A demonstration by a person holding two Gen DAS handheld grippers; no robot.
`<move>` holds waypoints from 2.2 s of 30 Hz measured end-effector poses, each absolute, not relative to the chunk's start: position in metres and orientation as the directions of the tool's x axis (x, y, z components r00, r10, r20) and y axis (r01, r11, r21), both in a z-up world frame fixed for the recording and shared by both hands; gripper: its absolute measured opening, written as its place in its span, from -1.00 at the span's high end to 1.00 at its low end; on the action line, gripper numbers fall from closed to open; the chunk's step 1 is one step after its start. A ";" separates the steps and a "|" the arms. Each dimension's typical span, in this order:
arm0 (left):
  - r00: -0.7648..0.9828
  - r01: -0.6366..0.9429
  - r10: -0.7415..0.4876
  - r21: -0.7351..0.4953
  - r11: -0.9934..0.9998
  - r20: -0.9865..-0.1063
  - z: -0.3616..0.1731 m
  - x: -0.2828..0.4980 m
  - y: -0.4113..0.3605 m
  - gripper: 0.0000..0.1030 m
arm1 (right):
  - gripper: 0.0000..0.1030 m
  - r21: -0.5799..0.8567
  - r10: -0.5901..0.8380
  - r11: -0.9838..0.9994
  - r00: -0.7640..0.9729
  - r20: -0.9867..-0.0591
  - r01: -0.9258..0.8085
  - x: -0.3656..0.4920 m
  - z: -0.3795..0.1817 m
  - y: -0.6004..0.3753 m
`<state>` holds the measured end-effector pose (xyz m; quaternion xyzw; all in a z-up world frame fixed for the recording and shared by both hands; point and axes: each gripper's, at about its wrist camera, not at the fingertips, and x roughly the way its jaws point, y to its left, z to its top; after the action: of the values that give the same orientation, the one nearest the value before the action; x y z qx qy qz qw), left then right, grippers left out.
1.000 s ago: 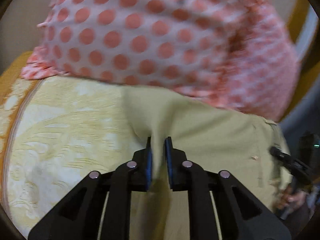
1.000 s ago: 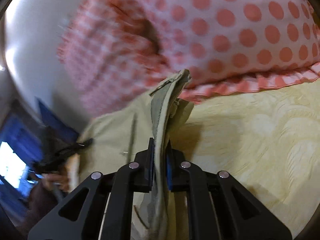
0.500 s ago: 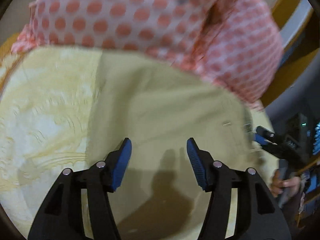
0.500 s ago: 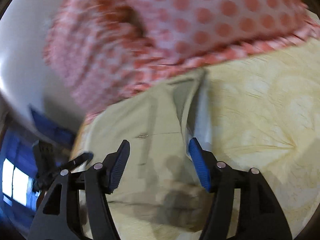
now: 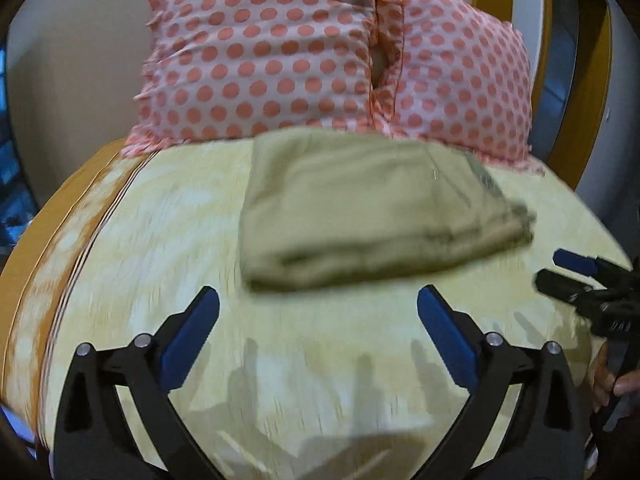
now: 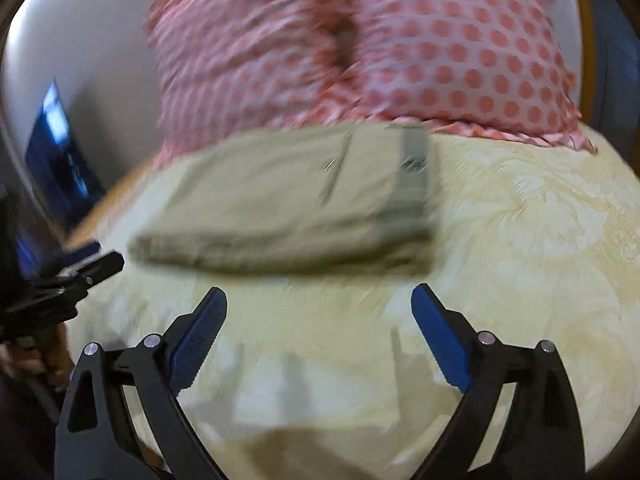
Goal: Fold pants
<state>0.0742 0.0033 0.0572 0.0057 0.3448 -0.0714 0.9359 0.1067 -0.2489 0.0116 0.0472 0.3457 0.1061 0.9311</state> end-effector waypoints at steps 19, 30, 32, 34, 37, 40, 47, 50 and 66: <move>0.755 0.028 -0.007 0.021 0.999 -0.655 0.014 0.054 -0.006 -0.97 | -0.97 0.034 0.024 0.999 0.786 -0.617 -0.003 0.071 -0.023 -0.217; 0.763 0.007 0.009 0.022 1.000 -0.647 0.014 0.052 -0.009 -0.97 | -0.97 0.034 0.024 0.999 0.792 -0.611 -0.005 0.071 -0.023 -0.217; 0.762 0.009 0.008 0.023 1.000 -0.647 0.014 0.052 -0.009 -0.97 | -0.97 0.033 0.024 0.999 0.792 -0.610 -0.005 0.070 -0.023 -0.217; 0.761 0.009 0.008 0.023 1.000 -0.649 0.014 0.052 -0.010 -0.97 | -0.97 0.033 0.024 0.999 0.792 -0.610 -0.005 0.070 -0.023 -0.217; 0.760 0.011 0.007 0.023 1.000 -0.650 0.014 0.053 -0.009 -0.97 | -0.97 0.033 0.025 0.999 0.792 -0.610 -0.006 0.070 -0.023 -0.217; 0.760 0.011 0.007 0.024 1.000 -0.650 0.014 0.052 -0.010 -0.97 | -0.97 0.033 0.025 0.999 0.792 -0.610 -0.006 0.070 -0.023 -0.217; 0.761 0.022 -0.004 0.020 1.000 -0.649 0.013 0.053 -0.009 -0.97 | -0.97 0.033 0.025 0.999 0.792 -0.610 -0.006 0.070 -0.023 -0.217; 0.764 0.023 -0.004 0.021 1.000 -0.646 0.014 0.053 -0.008 -0.97 | -0.97 0.033 0.025 0.999 0.792 -0.610 -0.007 0.070 -0.023 -0.217; 0.763 0.022 -0.003 0.021 1.000 -0.647 0.015 0.054 -0.006 -0.97 | -0.97 0.033 0.026 0.999 0.792 -0.610 -0.008 0.070 -0.023 -0.217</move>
<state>0.0538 -0.0063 0.0146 0.0137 0.3445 -0.0065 0.9387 0.0704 -0.2171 -0.0227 0.0143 0.3221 0.0089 0.9466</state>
